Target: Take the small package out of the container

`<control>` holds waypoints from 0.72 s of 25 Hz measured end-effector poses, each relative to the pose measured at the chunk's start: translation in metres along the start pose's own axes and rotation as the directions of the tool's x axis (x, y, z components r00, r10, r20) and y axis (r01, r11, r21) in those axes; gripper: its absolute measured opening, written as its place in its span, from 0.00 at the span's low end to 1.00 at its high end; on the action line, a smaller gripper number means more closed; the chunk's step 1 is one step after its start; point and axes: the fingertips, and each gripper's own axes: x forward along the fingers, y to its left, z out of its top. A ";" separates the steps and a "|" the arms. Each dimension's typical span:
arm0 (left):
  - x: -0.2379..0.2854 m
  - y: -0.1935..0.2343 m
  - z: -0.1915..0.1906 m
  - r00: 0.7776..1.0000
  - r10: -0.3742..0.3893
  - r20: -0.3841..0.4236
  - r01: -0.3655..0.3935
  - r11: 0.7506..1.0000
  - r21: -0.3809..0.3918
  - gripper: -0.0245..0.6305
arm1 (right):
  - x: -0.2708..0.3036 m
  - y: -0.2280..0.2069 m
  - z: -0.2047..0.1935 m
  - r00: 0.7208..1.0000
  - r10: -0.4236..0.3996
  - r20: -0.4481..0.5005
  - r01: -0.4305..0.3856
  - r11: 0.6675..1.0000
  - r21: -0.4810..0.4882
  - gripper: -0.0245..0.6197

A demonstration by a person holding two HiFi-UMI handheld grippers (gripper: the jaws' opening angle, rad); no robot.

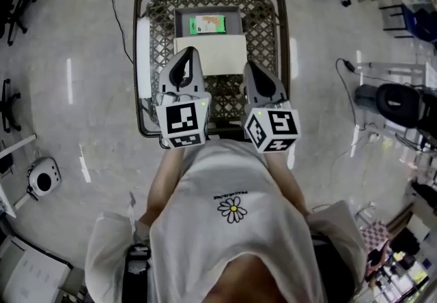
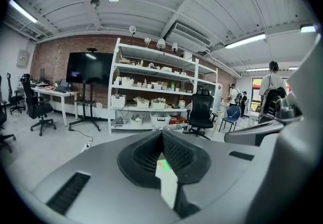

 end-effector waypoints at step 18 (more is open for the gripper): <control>0.004 -0.005 0.005 0.998 0.061 -0.005 -0.061 0.998 0.024 0.07 | -0.006 -0.025 0.015 0.998 0.054 0.030 -0.053 0.997 -0.058 0.09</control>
